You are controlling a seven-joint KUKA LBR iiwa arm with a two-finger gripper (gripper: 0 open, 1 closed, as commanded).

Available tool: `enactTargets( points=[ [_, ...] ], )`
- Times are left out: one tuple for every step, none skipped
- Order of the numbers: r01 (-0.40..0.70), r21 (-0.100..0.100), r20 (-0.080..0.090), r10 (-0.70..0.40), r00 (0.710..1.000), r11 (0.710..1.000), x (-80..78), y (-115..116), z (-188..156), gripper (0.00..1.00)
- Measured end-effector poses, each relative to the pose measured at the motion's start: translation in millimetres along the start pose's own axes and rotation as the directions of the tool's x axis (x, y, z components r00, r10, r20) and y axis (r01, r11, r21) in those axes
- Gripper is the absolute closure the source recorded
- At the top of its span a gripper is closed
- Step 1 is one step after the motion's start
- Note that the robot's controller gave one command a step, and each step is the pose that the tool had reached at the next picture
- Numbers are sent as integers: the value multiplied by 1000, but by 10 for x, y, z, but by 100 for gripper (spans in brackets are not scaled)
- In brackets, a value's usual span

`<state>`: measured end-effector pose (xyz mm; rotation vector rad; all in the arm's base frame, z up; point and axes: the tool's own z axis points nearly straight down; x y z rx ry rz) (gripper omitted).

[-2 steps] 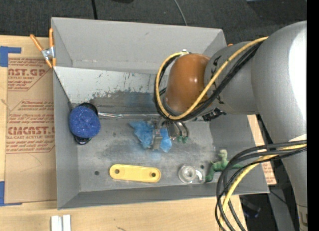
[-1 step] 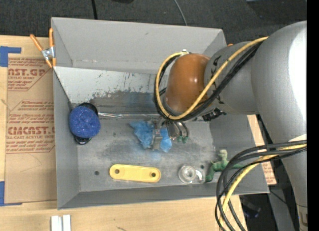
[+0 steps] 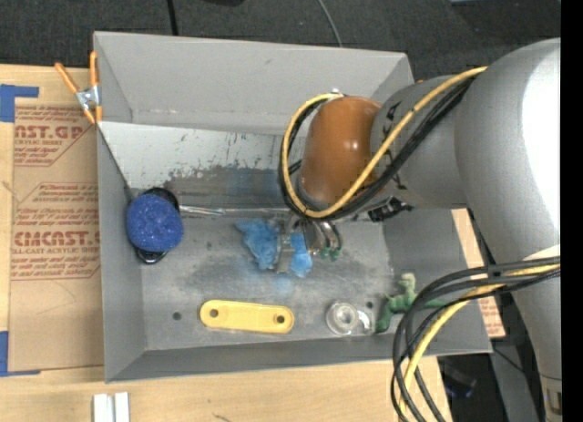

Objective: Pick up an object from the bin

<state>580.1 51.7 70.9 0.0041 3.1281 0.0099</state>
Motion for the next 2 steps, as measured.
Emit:
enactTargets(
  points=[
    [-63, -1, 3, 63, 998, 998, 21, 107, 1, 100],
    [-62, -2, 3, 62, 998, 998, 39, 251, 3, 100]
  ],
)
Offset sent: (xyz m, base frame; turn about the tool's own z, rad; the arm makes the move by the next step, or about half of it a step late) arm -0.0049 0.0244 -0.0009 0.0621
